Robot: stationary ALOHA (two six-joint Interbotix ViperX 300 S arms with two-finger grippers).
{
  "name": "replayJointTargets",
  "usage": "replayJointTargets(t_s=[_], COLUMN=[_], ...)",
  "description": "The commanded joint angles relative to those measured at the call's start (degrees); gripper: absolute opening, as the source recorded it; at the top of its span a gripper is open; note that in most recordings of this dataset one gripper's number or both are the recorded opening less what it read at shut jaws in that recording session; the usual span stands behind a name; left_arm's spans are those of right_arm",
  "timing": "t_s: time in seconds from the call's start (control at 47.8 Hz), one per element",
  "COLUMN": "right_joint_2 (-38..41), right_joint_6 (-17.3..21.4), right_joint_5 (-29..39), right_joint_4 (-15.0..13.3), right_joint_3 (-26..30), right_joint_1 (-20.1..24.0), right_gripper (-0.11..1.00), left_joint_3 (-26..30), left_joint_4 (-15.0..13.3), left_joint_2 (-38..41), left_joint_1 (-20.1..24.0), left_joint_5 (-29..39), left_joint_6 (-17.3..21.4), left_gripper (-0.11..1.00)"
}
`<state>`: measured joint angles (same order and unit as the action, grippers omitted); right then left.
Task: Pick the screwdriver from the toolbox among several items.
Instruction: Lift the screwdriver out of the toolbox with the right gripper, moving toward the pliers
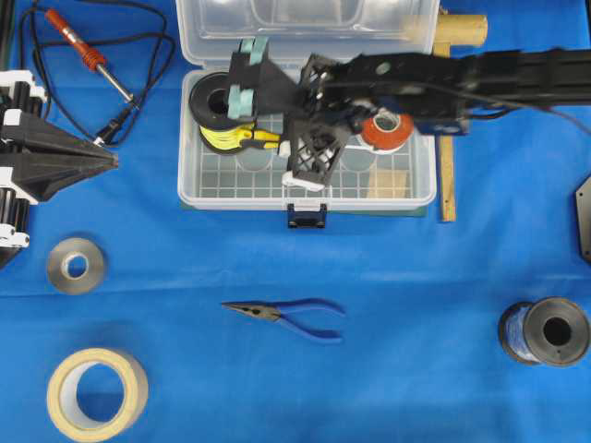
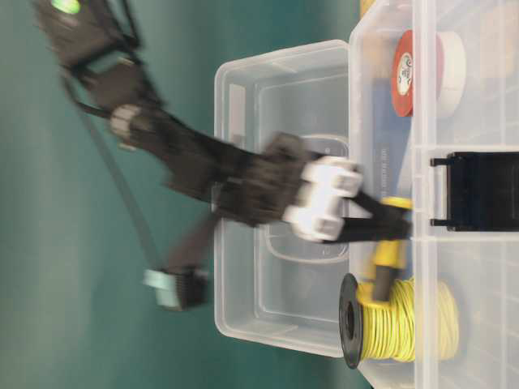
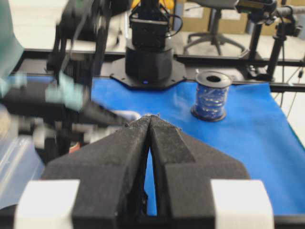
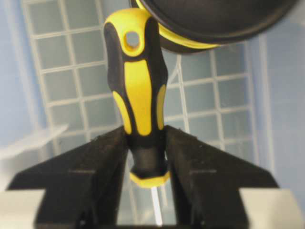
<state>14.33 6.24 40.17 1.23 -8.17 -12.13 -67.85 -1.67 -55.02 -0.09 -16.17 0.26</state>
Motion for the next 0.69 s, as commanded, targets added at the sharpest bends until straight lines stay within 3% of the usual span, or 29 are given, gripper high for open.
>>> replayJointTargets(t_s=[0.0, 0.293, 0.67], right_joint_2=[-6.94, -15.21, -6.59], right_joint_6=[0.26, 2.99, 14.06], right_joint_5=[1.67, 5.36, -0.35], right_joint_4=[0.09, 0.09, -0.7], right_joint_3=[0.7, 0.44, 0.7], right_joint_1=[0.44, 6.15, 17.84], right_gripper=[0.26, 0.26, 0.26], left_joint_3=[1.14, 1.14, 1.14], left_joint_4=[-0.09, -0.09, -0.09], left_joint_2=[0.26, 0.18, 0.09], left_joint_1=[-0.09, 0.0, 0.0], left_joint_5=[-0.62, -0.62, -0.7], left_joint_6=[-0.09, -0.18, -0.26], left_gripper=[0.0, 0.0, 0.0])
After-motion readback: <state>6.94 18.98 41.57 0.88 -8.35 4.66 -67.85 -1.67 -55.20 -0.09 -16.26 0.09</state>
